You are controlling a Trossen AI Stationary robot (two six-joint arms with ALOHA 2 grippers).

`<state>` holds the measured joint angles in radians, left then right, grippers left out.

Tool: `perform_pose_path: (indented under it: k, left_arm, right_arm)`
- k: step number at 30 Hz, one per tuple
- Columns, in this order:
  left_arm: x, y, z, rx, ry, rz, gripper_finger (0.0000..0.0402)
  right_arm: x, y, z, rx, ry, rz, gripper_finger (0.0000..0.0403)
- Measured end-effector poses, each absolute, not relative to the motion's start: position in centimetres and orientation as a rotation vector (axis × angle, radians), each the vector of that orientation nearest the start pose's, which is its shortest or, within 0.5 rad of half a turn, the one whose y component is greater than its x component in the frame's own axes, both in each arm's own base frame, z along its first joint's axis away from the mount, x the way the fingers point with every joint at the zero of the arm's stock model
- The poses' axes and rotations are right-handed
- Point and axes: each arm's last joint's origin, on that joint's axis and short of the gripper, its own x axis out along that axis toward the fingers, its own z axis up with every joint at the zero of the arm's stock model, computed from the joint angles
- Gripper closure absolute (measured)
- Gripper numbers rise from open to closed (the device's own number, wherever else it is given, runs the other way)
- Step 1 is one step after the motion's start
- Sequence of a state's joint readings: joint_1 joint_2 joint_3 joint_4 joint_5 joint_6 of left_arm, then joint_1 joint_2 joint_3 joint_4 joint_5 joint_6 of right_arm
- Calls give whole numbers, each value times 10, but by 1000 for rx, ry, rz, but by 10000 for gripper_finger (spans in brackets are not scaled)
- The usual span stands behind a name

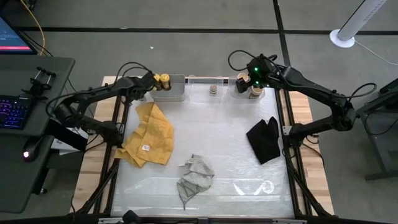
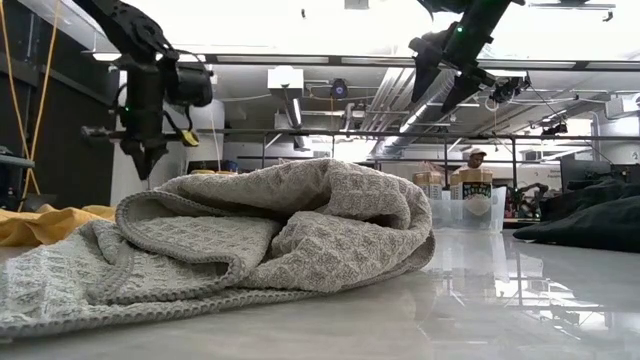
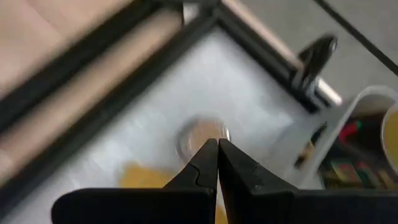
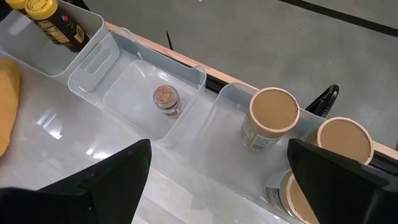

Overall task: Sort spices by type
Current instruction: Put the transparent bottle into the left transparent bin

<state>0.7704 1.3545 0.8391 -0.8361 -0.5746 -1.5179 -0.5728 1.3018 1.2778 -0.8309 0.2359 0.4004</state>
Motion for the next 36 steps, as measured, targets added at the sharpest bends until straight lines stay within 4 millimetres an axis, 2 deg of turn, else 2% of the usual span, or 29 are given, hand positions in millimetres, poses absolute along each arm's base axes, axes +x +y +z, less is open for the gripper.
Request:
perform_pose_path:
  k: [4, 9, 16, 23, 28, 36]
  left_arm:
    - [143, 175, 206, -1066, 358, 1988, 401]
    - [139, 180, 203, -1135, 346, 2004, 401]
    - [143, 183, 194, -1181, 376, 1986, 401]
    - [139, 175, 179, -1227, 383, 2014, 401]
    - [142, 168, 173, -1159, 404, 2009, 401]
    - [154, 151, 173, -998, 630, 1873, 401]
  right_arm:
    - [214, -146, 340, 501, 699, -924, 31]
    - [214, -146, 340, 507, 696, -926, 31]
    - [215, -146, 340, 525, 690, -925, 31]
    - [215, -146, 340, 526, 690, -924, 31]
    - [215, -146, 340, 532, 688, -926, 31]
    - [215, -146, 340, 532, 688, -926, 31]
